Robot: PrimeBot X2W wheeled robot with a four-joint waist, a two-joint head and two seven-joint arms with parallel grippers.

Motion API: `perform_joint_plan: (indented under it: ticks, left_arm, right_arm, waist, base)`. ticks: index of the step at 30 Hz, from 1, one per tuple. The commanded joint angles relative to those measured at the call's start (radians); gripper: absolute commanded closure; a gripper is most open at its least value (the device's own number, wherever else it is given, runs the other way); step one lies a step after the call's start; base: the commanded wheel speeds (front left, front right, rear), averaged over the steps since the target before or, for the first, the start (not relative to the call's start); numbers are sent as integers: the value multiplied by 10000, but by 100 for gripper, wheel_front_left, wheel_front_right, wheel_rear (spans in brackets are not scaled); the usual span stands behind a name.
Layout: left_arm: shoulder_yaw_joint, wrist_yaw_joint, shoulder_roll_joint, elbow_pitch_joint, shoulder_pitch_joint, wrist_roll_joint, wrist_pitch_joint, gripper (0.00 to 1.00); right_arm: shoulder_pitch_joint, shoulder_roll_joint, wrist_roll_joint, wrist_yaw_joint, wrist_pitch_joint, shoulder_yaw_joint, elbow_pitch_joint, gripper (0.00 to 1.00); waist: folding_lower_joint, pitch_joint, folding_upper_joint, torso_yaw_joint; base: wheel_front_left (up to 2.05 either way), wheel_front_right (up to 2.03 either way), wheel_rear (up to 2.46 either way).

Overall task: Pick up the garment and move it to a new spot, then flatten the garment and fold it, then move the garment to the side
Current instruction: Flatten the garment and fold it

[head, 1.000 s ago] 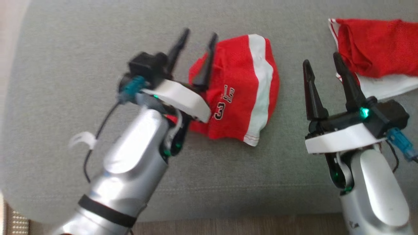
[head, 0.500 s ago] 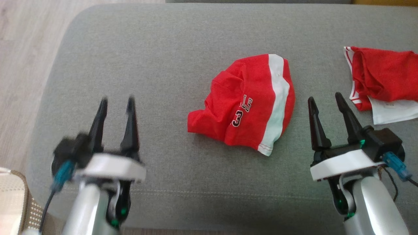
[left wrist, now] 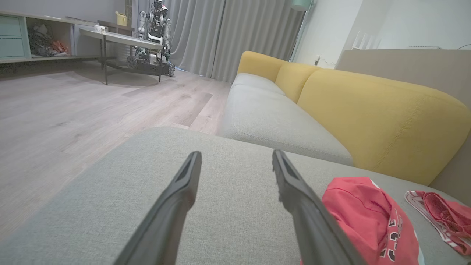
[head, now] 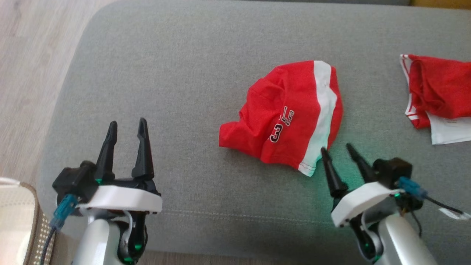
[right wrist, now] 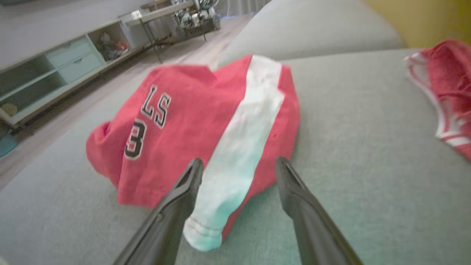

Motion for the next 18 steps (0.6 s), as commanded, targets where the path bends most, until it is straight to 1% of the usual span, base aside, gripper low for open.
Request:
perform_joint_plan:
  ticks: [1, 7, 18]
  left_arm:
    - [235, 51, 63, -370, -487, -65, -53, 0]
    - [17, 69, 62, -253, -605, -135, -53, 0]
    - [-213, 124, 61, -113, -712, -243, -53, 0]
  right_arm:
    - [-204, 85, 100, -2, 121, 335, -98, 0]
    - [-683, 85, 504, -2, 435, 459, 894, 0]
    - [-1390, 85, 1033, -2, 318, 702, 2301, 0]
  waist:
    - [0, 119, -1, 75]
    - [0, 399, -1, 358]
    - [0, 562, -1, 759]
  base:
    - [0, 0, 0]
    - [0, 0, 0]
    - [0, 0, 0]
